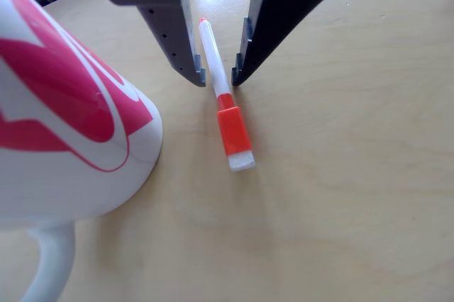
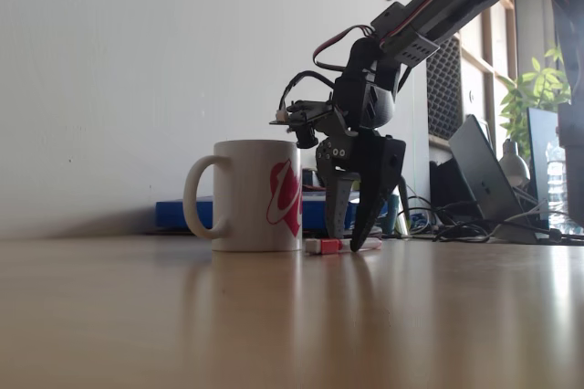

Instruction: Grab the pen and place it in the cup.

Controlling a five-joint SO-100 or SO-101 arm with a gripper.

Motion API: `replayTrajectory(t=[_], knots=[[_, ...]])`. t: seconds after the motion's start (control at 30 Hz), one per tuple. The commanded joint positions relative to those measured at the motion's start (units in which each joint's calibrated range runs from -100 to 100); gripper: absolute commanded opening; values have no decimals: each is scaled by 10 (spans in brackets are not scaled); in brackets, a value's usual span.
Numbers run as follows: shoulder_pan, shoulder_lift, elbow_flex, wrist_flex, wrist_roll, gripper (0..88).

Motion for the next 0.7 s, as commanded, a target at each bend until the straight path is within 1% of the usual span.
replayTrajectory(t=[0.0, 0.13, 0.37, 0.67], knots=[[-6, -1, -15, 5, -2, 114], [-13, 3, -19, 35, 4, 111], [-16, 46, -77, 80, -1, 116], [-13, 50, -84, 85, 2, 114]])
